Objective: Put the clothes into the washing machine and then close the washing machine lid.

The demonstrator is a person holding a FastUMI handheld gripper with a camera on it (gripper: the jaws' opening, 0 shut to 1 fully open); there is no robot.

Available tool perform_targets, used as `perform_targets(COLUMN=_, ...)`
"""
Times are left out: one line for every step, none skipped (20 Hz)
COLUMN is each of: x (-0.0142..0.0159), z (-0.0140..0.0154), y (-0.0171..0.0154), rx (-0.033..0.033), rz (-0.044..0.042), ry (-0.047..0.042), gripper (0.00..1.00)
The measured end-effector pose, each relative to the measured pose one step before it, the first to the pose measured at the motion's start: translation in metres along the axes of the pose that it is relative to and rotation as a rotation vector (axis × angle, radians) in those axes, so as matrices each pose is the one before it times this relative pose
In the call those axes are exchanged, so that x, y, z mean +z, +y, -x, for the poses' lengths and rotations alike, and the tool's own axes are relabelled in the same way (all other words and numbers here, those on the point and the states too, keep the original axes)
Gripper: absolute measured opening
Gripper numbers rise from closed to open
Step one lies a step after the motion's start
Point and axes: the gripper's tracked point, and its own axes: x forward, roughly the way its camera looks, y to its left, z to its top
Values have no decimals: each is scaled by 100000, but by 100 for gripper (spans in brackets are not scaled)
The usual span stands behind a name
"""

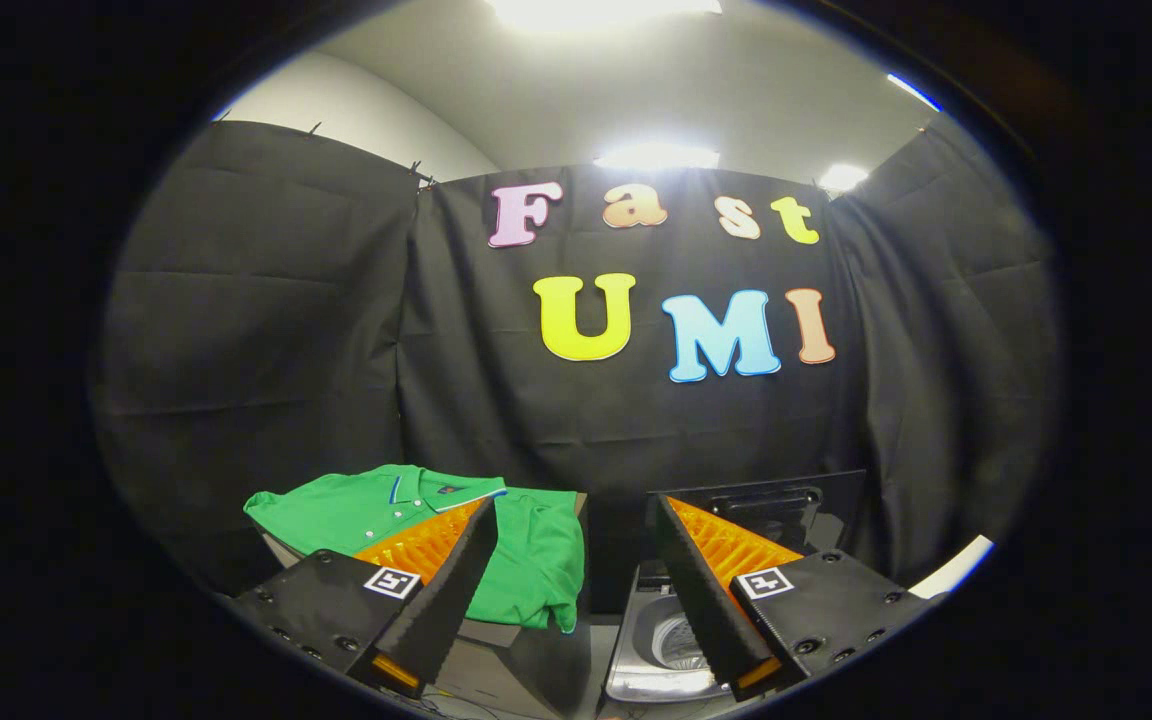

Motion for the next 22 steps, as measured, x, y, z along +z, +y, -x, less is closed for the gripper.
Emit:
perform_targets(x=128, z=-329, y=582, rx=1055, rz=31, ry=-14, gripper=99)
perform_targets(x=-28, z=-415, y=579, rx=1182, rz=-2, ry=83, gripper=99)
perform_targets(x=-5, z=-376, y=451, rx=999, rz=-10, ry=251, gripper=99)
perform_targets(x=-59, z=-427, y=563, rx=1152, rz=181, ry=486, gripper=99)
perform_targets(x=130, z=-312, y=556, rx=969, rz=121, ry=233, gripper=99)
perform_targets(x=13, z=-309, y=593, rx=1074, rz=-140, ry=221, gripper=99)
perform_targets(x=41, z=-427, y=594, rx=1289, rz=-222, ry=549, gripper=99)
perform_targets(x=14, z=-420, y=608, rx=1171, rz=-260, ry=286, gripper=99)
perform_targets(x=103, z=-395, y=594, rx=1061, rz=-108, ry=293, gripper=99)
perform_targets(x=-116, z=-312, y=580, rx=1045, rz=130, ry=644, gripper=99)
perform_targets(x=-32, z=-271, y=494, rx=903, rz=107, ry=460, gripper=99)
perform_targets(x=12, z=-397, y=518, rx=866, rz=61, ry=695, gripper=99)
perform_targets(x=-78, z=-274, y=442, rx=782, rz=-72, ry=523, gripper=99)
perform_targets(x=-46, z=-435, y=569, rx=1013, rz=-199, ry=516, gripper=99)
perform_targets(x=-43, z=-322, y=484, rx=935, rz=-165, ry=549, gripper=99)
perform_targets(x=-85, z=-428, y=504, rx=859, rz=-184, ry=630, gripper=99)
perform_targets(x=-55, z=-457, y=381, rx=656, rz=-297, ry=859, gripper=99)
perform_targets(x=-182, z=-366, y=350, rx=532, rz=-512, ry=928, gripper=99)
perform_targets(x=-85, z=-429, y=452, rx=887, rz=-681, ry=724, gripper=99)
perform_targets(x=-176, z=-444, y=529, rx=608, rz=-689, ry=952, gripper=99)
perform_targets(x=-63, z=-474, y=326, rx=532, rz=-520, ry=813, gripper=99)
perform_targets(x=-294, z=-557, y=497, rx=595, rz=-550, ry=1342, gripper=99)
